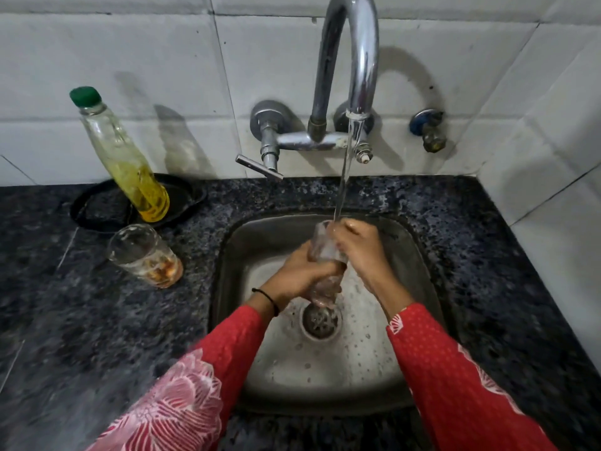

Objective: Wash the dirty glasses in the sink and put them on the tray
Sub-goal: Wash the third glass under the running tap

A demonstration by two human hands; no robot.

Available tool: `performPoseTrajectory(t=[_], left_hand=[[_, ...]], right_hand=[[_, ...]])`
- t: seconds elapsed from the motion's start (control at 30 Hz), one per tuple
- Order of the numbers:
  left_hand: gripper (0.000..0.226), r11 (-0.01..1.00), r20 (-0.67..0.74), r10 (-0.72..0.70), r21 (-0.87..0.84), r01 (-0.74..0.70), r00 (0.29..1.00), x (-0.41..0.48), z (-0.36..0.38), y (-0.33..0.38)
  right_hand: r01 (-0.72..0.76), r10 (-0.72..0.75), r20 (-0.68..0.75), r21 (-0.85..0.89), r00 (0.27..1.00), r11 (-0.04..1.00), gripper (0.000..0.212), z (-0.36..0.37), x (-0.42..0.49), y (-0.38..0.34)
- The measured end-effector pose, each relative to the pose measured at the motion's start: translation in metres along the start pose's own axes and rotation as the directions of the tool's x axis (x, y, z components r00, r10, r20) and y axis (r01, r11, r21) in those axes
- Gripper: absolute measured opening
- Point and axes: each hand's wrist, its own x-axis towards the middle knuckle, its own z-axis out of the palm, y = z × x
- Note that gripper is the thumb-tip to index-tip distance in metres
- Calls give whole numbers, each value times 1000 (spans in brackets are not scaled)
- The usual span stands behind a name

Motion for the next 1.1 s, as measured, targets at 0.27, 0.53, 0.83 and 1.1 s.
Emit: performPoseTrajectory(t=[0.27, 0.53, 0.83, 1.1], left_hand=[[40, 992, 47, 91, -86, -87, 995, 4, -9, 5], [68, 818, -166, 270, 560, -135, 948, 16, 1, -10], [60, 898, -146, 204, 422, -126, 968, 19, -4, -7], [31, 833, 365, -132, -463, 303, 922, -1, -17, 9]], right_hand=[[-5, 2, 24, 120, 1000, 993, 22, -2, -5, -8], [-17, 54, 93, -353, 994, 935, 34, 6, 4, -9], [-2, 16, 39, -330, 999, 944, 34, 6, 5, -7], [-137, 146, -19, 252, 989, 958, 16, -1, -9, -19]])
